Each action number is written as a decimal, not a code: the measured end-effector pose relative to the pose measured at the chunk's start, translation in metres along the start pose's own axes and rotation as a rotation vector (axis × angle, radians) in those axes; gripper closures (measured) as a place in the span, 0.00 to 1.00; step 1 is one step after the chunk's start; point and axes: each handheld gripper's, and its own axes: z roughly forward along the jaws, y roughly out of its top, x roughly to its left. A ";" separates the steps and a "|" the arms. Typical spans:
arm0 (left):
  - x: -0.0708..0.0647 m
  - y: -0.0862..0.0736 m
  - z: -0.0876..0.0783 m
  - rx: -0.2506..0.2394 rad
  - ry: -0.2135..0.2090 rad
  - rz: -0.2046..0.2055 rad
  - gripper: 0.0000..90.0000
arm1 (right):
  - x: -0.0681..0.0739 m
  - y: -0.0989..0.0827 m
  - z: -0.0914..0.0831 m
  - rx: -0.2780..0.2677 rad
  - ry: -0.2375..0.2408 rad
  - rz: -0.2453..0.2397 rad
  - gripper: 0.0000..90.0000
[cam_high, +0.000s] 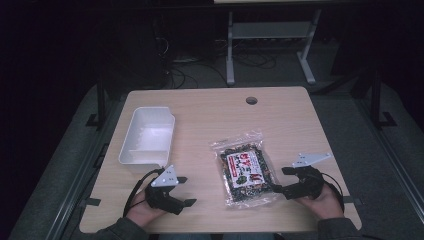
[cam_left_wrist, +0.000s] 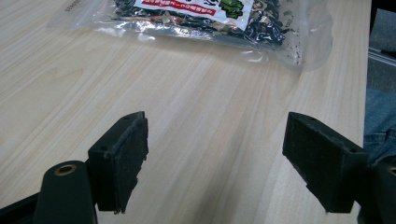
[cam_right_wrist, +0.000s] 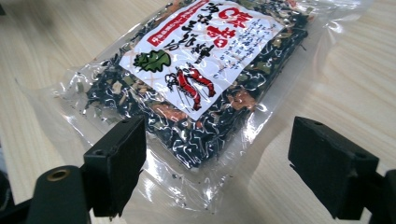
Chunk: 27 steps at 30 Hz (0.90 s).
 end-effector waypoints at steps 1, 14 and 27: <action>0.000 0.000 0.000 0.002 -0.003 0.000 0.25 | 0.000 0.000 0.000 0.003 0.006 0.002 0.20; -0.003 0.007 0.007 -0.010 -0.012 -0.001 0.25 | -0.012 0.012 0.002 -0.004 0.011 0.046 0.20; -0.007 0.027 0.023 -0.022 -0.028 -0.002 0.26 | -0.051 0.055 0.014 0.045 0.009 0.041 0.22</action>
